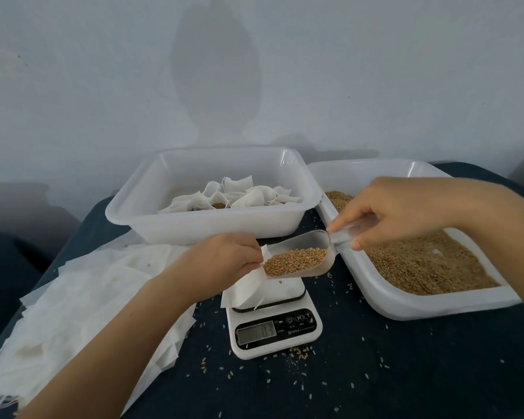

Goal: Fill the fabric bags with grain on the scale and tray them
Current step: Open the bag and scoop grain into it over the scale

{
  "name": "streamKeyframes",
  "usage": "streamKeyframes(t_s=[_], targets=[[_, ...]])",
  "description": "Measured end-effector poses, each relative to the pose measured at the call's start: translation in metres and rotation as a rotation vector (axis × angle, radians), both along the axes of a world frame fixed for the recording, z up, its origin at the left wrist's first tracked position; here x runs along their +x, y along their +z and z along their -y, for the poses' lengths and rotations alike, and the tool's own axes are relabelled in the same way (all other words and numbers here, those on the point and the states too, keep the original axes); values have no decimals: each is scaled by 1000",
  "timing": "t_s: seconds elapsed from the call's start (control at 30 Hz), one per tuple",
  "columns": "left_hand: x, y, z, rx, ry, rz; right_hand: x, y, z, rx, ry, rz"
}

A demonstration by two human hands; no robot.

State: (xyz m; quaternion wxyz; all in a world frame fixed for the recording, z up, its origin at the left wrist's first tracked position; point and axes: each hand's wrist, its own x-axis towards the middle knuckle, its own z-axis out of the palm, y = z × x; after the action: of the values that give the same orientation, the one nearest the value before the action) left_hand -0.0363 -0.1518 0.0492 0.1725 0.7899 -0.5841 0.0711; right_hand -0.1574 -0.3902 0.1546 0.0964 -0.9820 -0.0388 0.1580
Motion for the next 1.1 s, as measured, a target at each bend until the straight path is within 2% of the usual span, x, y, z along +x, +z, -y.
streamKeyframes(t_s=[1.1], targets=[[-7, 4, -8, -86, -55, -2, 9, 35, -28, -180, -13, -6]])
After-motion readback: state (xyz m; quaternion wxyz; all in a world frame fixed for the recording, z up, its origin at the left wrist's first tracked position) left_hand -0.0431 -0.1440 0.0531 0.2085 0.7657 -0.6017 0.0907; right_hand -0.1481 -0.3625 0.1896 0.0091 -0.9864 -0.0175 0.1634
